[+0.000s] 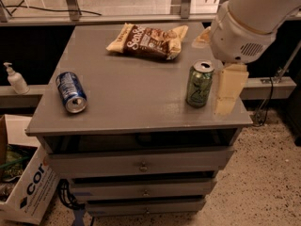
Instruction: Place pepsi can upright
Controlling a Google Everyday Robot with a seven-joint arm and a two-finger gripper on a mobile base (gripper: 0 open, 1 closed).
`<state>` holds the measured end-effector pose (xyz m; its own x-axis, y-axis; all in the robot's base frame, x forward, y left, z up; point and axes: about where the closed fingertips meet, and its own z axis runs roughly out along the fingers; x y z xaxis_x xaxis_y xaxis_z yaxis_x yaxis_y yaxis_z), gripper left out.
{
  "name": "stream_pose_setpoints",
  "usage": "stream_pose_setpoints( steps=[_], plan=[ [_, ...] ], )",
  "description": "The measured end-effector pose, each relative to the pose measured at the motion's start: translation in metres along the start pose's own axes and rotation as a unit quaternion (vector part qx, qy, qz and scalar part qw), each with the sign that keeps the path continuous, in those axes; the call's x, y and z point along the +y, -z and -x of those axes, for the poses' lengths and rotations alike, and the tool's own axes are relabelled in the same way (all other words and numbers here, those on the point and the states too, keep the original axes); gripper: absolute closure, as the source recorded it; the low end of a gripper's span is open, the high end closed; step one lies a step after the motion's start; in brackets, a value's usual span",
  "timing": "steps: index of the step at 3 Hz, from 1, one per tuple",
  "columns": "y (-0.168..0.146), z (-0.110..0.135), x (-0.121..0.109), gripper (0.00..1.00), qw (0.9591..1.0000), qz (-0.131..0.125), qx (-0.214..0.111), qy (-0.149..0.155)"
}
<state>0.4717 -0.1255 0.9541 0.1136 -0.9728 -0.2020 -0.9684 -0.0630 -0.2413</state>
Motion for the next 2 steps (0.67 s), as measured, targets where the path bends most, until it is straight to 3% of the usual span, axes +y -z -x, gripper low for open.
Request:
stream_pose_setpoints(
  steps=[1,2],
  plan=[
    [-0.02,0.039,-0.003,0.0,0.9978,0.017,-0.018,0.061],
    [-0.037,0.083,-0.003,0.0,0.9909,0.028,-0.041,0.126]
  ],
)
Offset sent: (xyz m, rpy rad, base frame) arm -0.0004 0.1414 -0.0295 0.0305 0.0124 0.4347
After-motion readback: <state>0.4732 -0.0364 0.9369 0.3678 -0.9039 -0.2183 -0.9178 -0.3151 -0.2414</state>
